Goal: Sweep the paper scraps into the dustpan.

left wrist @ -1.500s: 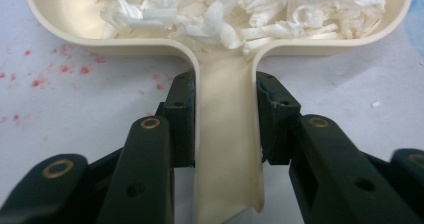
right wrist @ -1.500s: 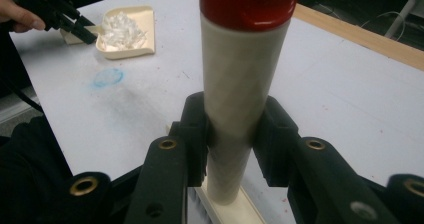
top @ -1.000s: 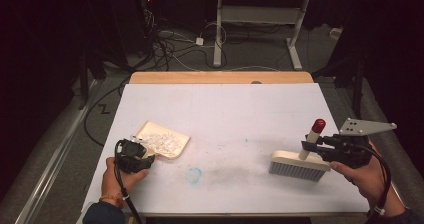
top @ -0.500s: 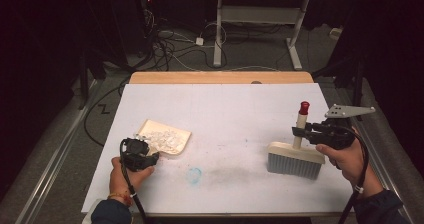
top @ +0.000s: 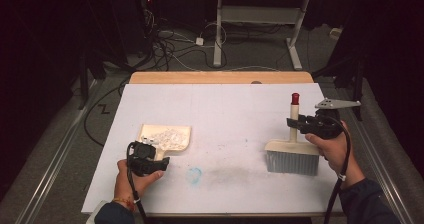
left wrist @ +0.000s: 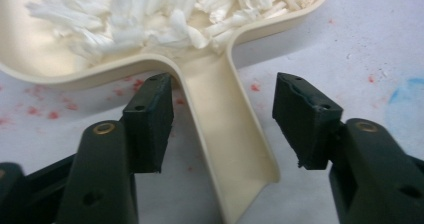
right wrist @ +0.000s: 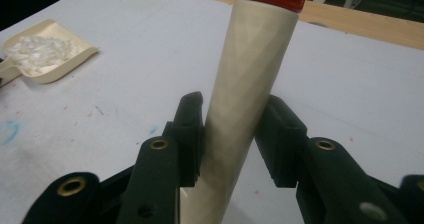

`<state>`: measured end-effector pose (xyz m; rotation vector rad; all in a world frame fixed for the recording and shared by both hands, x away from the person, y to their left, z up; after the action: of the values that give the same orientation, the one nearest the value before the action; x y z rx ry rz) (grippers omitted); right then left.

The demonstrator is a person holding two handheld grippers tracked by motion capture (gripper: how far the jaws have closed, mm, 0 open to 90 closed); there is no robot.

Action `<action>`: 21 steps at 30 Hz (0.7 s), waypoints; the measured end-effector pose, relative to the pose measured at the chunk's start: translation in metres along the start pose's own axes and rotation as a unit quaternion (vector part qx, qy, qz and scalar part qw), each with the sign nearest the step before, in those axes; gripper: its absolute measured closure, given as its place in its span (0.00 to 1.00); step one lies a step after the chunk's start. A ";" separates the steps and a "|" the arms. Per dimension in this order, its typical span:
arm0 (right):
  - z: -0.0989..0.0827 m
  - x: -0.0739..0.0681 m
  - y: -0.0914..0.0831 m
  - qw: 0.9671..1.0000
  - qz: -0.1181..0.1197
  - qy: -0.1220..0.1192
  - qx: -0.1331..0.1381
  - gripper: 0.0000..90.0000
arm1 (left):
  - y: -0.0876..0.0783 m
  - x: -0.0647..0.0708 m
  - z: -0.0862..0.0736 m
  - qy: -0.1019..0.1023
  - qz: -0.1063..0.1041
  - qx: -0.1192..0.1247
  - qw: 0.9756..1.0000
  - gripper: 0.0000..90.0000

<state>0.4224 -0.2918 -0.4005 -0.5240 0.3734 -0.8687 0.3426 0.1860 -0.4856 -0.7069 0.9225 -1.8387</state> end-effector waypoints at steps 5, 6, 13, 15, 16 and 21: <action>-0.001 0.004 0.010 1.000 -0.012 0.009 0.000 0.72 | -0.009 -0.002 -0.005 0.042 0.027 0.037 0.998 0.26; -0.001 0.005 0.011 1.000 -0.015 0.011 0.001 0.72 | -0.011 -0.002 -0.006 0.053 0.033 0.049 0.997 0.24; 0.001 0.009 0.021 0.999 -0.029 0.013 0.004 0.71 | -0.030 0.000 -0.014 0.096 0.040 0.140 0.985 0.19; 0.001 0.011 0.026 0.999 -0.031 0.014 0.003 0.71 | -0.033 0.004 -0.014 0.110 0.038 0.158 0.981 0.19; 0.000 0.012 0.028 0.999 -0.032 0.016 0.002 0.71 | -0.034 0.005 -0.014 0.116 0.038 0.162 0.979 0.19; 0.000 0.016 0.039 0.999 -0.040 0.018 -0.007 0.70 | -0.031 0.007 -0.015 0.132 0.040 0.174 0.975 0.18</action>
<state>0.4564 -0.2834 -0.4247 -0.5396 0.3944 -0.9544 0.3128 0.1927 -0.4675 -0.2094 0.7510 -1.9837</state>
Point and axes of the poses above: each handheld gripper's, and its own axes: y roughly forward along the jaws, z roughly out of its top, x roughly to its right, the point moved 3 cm from there along y, roughly forward along the jaws, and after that the axes turned 1 degree about -z, right-handed, at the moved point
